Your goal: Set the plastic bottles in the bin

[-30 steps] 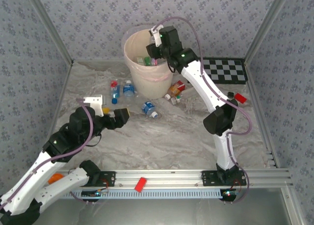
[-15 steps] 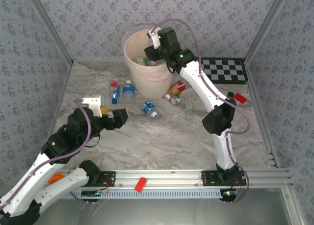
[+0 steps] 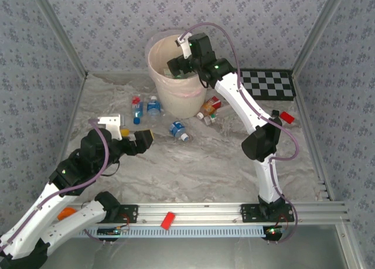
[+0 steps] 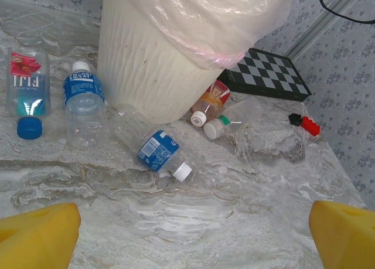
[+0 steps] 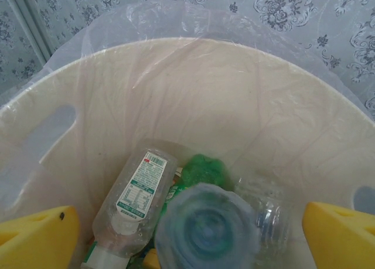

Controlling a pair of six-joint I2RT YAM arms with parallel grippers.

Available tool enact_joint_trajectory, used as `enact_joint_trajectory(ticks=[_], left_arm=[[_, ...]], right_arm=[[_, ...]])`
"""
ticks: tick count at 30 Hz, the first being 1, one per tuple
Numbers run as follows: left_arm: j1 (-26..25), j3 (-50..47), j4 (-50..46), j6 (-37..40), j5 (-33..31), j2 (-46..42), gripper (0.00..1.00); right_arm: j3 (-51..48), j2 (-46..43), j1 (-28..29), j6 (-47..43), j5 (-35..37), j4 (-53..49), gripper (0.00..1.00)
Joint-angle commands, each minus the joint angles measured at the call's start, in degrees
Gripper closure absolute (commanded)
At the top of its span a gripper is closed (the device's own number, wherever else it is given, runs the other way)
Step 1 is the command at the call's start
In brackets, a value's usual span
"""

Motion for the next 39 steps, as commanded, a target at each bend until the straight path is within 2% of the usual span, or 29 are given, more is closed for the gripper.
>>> enact_joint_trajectory(ticks=[1,14,22,26,34,39], left_arm=[[-0.2,0.2,0.0,0.4,-0.9,-0.4,0.00],[-0.2,0.2,-0.3,0.2,-0.8,-0.5,0.00],[-0.2,-0.6,0.4,0.2,-0.7,0.0,0.00],[-0.2,-0.8,1.2,-0.2,-0.8,0.9,0.00],[-0.2,-1.5,2.6,-0.4,-0.4,4.0,0.00],[-0.2,-2.6,5.8,-1.0,1.8,5.8,0.00]], right_arm=[[1.4,-1.1,0.3,-0.4,0.5,-0.4,0.00],[1.0,-2.9,0.5,0.0,2.1,-0.4,0.00],[-1.2,-8.7,0.5,4.6,4.2,-3.3,0.00],[-10.1,-15.3,0.5,7.9,6.1,-1.0,0.00],[-38.3,-34.0,0.6,13.5,4.5,13.3,0.00],[-50.9,-42.6,0.4,16.1,6.4,15.1,0.00]])
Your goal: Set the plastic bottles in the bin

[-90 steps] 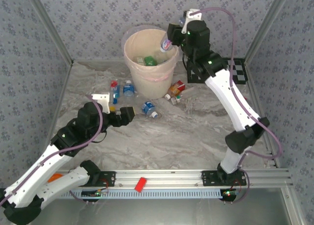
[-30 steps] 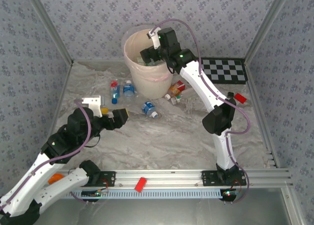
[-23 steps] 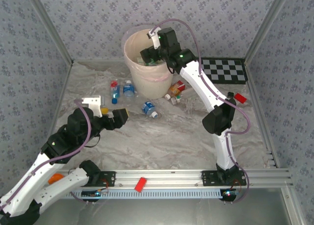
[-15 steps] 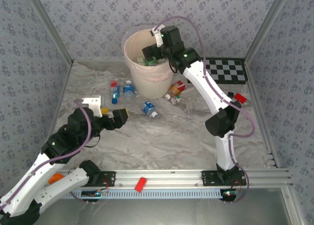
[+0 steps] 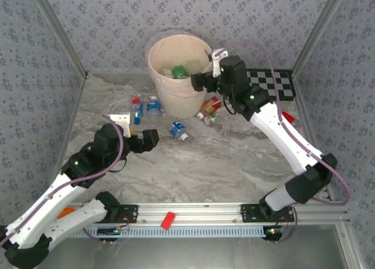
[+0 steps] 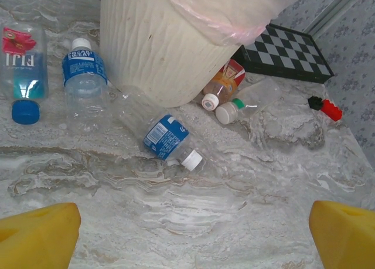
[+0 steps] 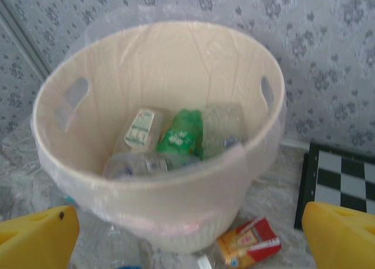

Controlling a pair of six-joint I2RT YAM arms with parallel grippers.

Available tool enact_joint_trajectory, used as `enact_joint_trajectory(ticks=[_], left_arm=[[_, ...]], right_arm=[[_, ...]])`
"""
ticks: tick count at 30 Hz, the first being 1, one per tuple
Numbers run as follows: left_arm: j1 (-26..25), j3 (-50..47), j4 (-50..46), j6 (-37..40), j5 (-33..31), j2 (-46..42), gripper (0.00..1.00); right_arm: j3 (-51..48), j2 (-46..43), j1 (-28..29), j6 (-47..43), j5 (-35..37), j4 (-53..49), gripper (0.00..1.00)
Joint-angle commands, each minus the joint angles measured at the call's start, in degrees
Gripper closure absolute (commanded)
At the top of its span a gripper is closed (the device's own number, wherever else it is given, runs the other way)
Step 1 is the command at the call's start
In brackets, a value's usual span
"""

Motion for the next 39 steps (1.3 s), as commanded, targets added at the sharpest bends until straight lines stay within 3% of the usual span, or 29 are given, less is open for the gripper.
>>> enact_joint_trajectory(ticks=[1,6,9,14,21,28,39], left_arm=[[-0.2,-0.8,3.8,-0.8,1.6,1.1,0.00],[-0.2,-0.3,6.8,-1.1,6.8,4.3,0.00],[-0.4,0.5,7.8,-1.6,9.4,6.4,0.00],[-2.4,2.0,8.2,-0.8,10.3,9.6,0.00],[-5.5,3.8,7.5,0.0,9.8,11.9,0.00],[-6.4,4.2,6.5,0.2,8.3,11.7,0.00],[-8.3,5.2,6.5,0.6,6.6,12.9,0.00]], right_arm=[[-6.3,-4.9,0.0,3.6,1.8,3.4,0.00],[-15.7,-9.5,-4.6,8.1,-0.1,4.8,0.00],[-19.0,-9.7,-11.2,15.1,-6.2,4.7,0.00],[-24.8,-6.6,-21.4,25.0,-14.9,7.2,0.00],[-27.5,1.0,-29.0,36.8,-22.0,12.9,0.03],[-26.2,11.0,-31.6,45.3,-26.9,16.6,0.04],[-23.1,21.6,-30.4,49.3,-30.3,19.2,0.09]])
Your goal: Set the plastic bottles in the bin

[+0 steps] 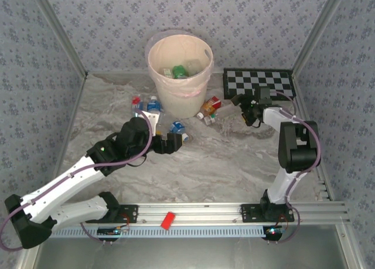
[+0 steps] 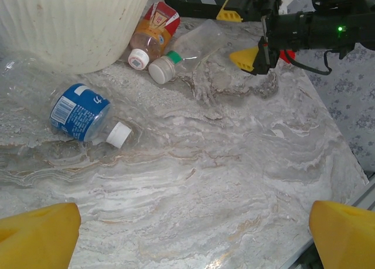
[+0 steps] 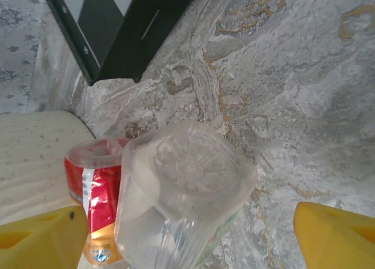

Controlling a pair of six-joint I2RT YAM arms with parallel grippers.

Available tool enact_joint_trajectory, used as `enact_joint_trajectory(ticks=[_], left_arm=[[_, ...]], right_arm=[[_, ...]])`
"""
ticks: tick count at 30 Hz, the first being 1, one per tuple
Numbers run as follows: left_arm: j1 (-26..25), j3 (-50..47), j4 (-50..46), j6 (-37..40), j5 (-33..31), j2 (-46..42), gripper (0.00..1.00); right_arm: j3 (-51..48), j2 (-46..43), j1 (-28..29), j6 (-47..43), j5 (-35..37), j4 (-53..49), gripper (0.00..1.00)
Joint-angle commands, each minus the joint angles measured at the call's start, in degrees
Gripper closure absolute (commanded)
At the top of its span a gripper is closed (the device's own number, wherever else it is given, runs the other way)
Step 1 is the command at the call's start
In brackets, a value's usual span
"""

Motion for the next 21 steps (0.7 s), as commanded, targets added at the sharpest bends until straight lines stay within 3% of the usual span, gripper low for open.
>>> enact_joint_trajectory(ticks=[1,18,21], left_arm=[[-0.6,2.3,-0.1,1.0,-0.9,0.2,0.00],[-0.5,1.8,-1.0,1.1,-2.2,-0.8,0.00],[-0.5,1.7,-1.1,1.0,-2.2,-0.9,0.00]], right_arm=[[3.3,2.8,0.7,2.2,-2.4,1.4,0.09],[10.2,11.3,4.1,1.3,-2.2,-4.2,0.07],[11.1,11.8,4.3,0.2,-2.2,-6.2,0.11]])
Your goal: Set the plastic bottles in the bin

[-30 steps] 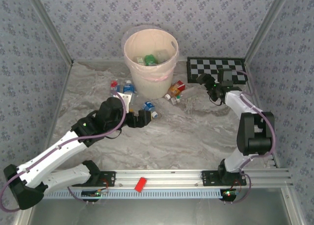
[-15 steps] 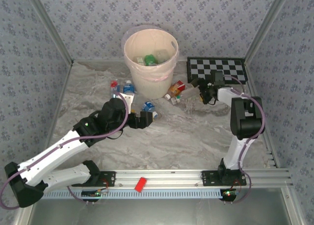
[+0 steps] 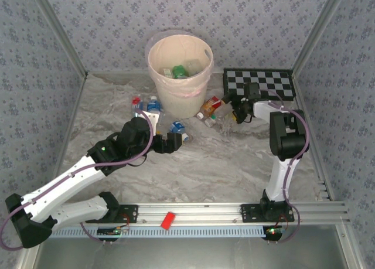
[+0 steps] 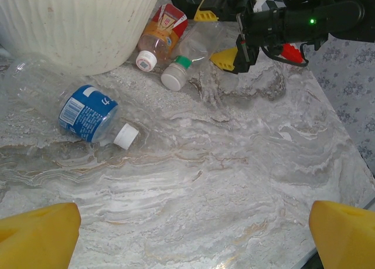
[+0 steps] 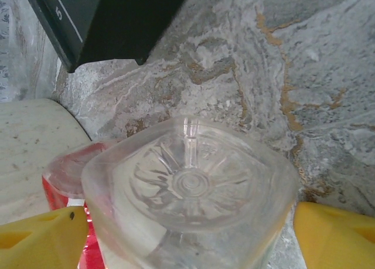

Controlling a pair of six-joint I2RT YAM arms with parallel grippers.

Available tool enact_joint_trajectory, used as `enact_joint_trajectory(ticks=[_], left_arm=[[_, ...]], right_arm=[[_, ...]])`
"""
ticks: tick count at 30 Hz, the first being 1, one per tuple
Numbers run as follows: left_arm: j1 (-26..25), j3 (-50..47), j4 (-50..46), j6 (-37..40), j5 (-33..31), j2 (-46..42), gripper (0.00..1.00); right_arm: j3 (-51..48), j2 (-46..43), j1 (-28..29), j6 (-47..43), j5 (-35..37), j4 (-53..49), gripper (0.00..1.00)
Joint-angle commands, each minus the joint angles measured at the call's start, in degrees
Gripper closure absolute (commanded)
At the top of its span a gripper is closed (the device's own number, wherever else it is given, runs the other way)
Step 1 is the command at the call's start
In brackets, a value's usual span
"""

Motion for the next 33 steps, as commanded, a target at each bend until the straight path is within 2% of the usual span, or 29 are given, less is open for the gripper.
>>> enact_joint_trajectory(ticks=[1,2,7,17,28,33], left_arm=[[-0.5,1.7,-0.9,1.0,-0.8,-1.2,0.00],[-0.4,1.7,-0.9,1.0,-0.8,-1.3,0.00],[-0.4,1.6,-1.3,1.1,-1.1,-2.0,0.00],[-0.4,1.4,-1.5,1.0,-1.5,-2.6,0.00],[-0.4,2.1,-3.0,1.7,-5.3,-4.3,0.00],[-0.4,2.2,-4.4,0.9,-10.4,-6.2,0.00]], right_arm=[[1.6,1.7,0.5,-1.5,-1.0,-3.9,0.19],[1.1,1.5,0.3,-1.5,-1.3,-3.3,0.23],[-0.7,-0.9,-0.1,-1.9,-0.4,-2.4,0.31],[-4.0,-12.0,-0.6,-4.2,4.0,-4.0,0.31],[-1.8,-31.6,0.8,-10.9,17.6,-11.3,0.31],[1.9,-39.4,3.6,-15.6,24.2,-12.2,0.31]])
